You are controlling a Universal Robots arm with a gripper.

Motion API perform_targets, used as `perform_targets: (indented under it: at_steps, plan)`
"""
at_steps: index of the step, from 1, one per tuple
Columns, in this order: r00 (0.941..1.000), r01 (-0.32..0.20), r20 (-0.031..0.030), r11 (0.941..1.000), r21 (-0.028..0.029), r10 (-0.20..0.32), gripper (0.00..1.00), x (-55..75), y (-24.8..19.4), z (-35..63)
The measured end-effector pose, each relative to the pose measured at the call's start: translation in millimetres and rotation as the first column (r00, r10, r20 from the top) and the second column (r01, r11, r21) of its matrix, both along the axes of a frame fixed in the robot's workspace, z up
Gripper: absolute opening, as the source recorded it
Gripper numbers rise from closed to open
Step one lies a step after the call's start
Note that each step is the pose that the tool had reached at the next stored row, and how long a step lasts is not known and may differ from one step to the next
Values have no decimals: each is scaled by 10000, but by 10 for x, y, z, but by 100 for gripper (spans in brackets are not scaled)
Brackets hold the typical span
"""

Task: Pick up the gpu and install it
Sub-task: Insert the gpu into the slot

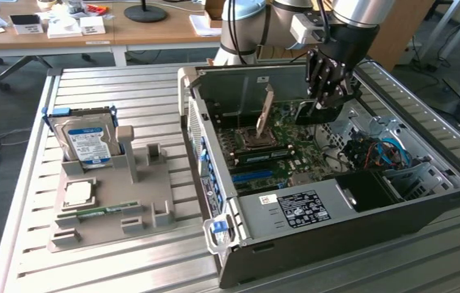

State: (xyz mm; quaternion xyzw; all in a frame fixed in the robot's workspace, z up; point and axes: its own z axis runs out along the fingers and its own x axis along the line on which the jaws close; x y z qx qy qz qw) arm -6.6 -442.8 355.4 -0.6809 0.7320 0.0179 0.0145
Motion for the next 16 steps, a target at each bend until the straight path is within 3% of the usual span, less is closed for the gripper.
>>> perform_targets:
  at_steps: [16]
  plan:
    - [10000,0,1,10000,0,0,27,-5,0,-45]
